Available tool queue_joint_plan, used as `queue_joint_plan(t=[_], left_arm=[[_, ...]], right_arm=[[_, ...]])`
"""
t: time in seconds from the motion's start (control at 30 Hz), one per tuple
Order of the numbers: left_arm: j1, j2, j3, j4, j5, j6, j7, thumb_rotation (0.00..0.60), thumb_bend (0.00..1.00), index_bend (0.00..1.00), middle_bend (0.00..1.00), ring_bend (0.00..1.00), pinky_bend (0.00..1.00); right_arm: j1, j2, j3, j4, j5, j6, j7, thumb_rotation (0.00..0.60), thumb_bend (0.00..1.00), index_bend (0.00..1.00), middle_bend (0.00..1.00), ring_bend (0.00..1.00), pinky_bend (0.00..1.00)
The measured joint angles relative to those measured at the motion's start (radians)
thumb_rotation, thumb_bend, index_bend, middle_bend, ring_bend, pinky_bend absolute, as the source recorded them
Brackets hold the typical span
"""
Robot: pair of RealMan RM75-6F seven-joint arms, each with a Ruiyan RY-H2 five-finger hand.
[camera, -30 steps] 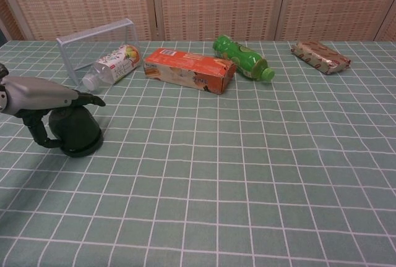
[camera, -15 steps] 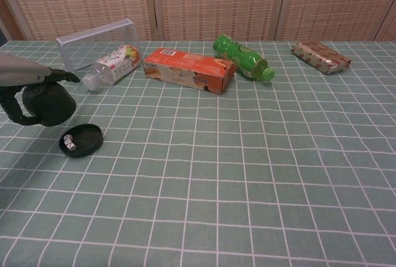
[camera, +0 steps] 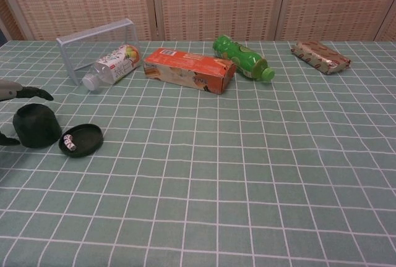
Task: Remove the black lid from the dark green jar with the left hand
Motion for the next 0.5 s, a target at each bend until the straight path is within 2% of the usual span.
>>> queue_joint_plan(t=[0.1,0.23,0.5], left_arm=[[0.030,-0.021,-0.017,0.048,0.051,-0.034,-0.081,0.600,0.20,0.00,0.00,0.00,0.01],[0.052,-0.035,-0.039,0.074,0.119,-0.040,-0.128,0.600,0.20,0.00,0.00,0.00,0.00],[0.095,0.017,-0.076,0.005,0.259,0.060,-0.172,0.600,0.24,0.00,0.00,0.00,0.00]], right_arm=[[-0.001,0.002,0.001,0.000,0.001,0.003,0.002,0.600,0.16,0.00,0.00,0.00,0.00],[-0.001,0.004,0.004,0.001,0.006,0.006,0.009,0.600,0.16,0.00,0.00,0.00,0.00],[0.003,0.004,0.003,0.002,0.007,0.000,0.013,0.600,0.16,0.00,0.00,0.00,0.00]])
